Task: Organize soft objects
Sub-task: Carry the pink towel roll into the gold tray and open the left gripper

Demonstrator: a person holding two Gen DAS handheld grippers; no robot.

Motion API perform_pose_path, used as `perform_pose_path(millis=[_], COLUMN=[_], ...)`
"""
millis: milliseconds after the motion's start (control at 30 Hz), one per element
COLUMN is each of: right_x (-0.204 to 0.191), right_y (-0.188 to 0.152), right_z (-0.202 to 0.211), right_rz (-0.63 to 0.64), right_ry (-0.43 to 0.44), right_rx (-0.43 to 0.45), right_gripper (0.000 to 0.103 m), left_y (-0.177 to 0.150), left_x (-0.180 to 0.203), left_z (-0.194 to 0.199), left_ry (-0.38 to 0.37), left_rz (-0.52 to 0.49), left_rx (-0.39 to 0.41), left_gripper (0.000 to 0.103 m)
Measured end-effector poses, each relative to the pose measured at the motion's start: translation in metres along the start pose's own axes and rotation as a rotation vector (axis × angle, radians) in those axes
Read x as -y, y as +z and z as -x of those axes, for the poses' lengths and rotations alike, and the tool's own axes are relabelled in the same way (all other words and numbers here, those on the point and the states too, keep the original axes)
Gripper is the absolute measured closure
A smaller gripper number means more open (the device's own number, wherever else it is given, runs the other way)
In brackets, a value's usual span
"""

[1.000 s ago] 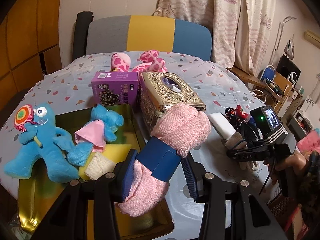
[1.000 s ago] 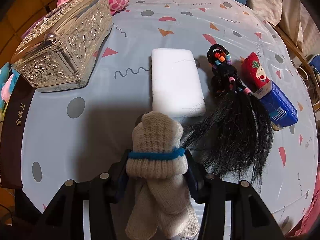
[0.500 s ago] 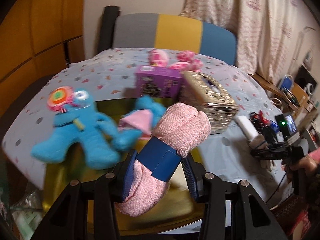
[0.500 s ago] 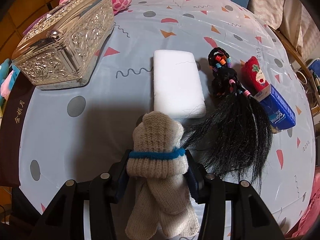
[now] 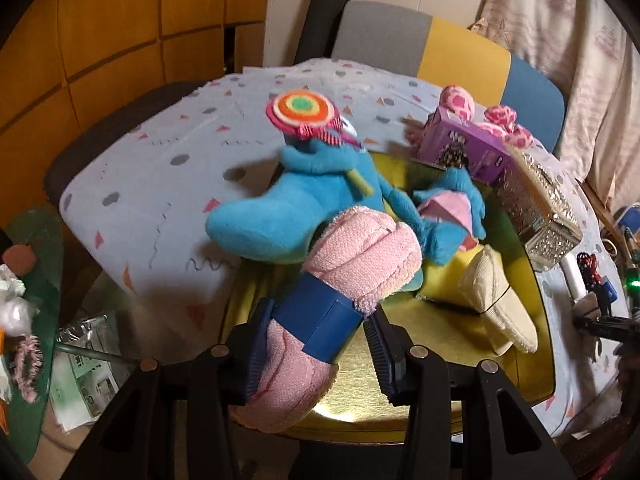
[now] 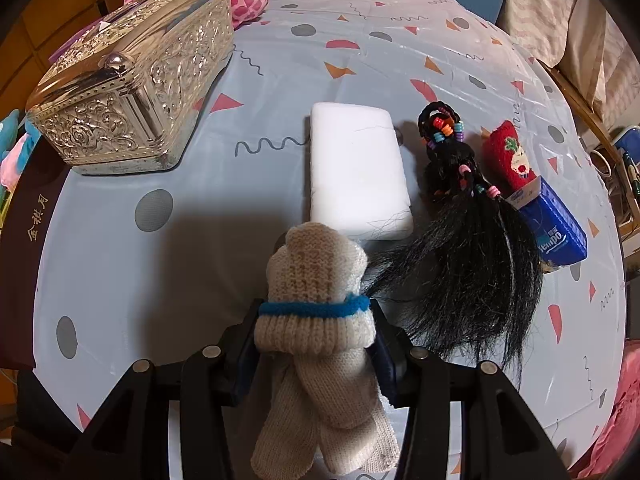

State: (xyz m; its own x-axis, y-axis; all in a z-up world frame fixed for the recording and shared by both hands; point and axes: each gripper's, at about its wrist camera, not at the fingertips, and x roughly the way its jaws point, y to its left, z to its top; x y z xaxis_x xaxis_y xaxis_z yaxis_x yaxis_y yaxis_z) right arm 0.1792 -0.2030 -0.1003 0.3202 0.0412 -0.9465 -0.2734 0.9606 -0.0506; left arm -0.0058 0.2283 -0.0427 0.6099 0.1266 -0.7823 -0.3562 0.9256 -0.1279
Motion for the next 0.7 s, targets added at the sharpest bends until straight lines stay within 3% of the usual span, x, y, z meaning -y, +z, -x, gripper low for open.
perform_pose_path(millis=[167,333,500,700], right_x=[0.0,0.0,0.003,-0.002], right_y=[0.0,0.0,0.0,-0.001], right_z=[0.0,0.0,0.0,0.003], right_rz=[0.001,-0.001,-0.001,0.009], right_ry=[0.0,0.003,0.003,-0.013], right_rx=[0.0,-0.001,0.001,0.004], right_gripper=[0.054,0.054,0.054,0.057], left_y=[-0.004,0.001,0.002,0.005], left_x=[0.005,0.0,0.003,0.022], left_z=[-0.016,-0.014,-0.003,0.007], left_ry=[0.025,0.046,0.121,0.093], left_rz=[-0.052,-0.036,-0.047,-0.052], left_rx=[-0.004,0.025,0.081,0.11], left_gripper=[0.041,0.041,0.041,0.038])
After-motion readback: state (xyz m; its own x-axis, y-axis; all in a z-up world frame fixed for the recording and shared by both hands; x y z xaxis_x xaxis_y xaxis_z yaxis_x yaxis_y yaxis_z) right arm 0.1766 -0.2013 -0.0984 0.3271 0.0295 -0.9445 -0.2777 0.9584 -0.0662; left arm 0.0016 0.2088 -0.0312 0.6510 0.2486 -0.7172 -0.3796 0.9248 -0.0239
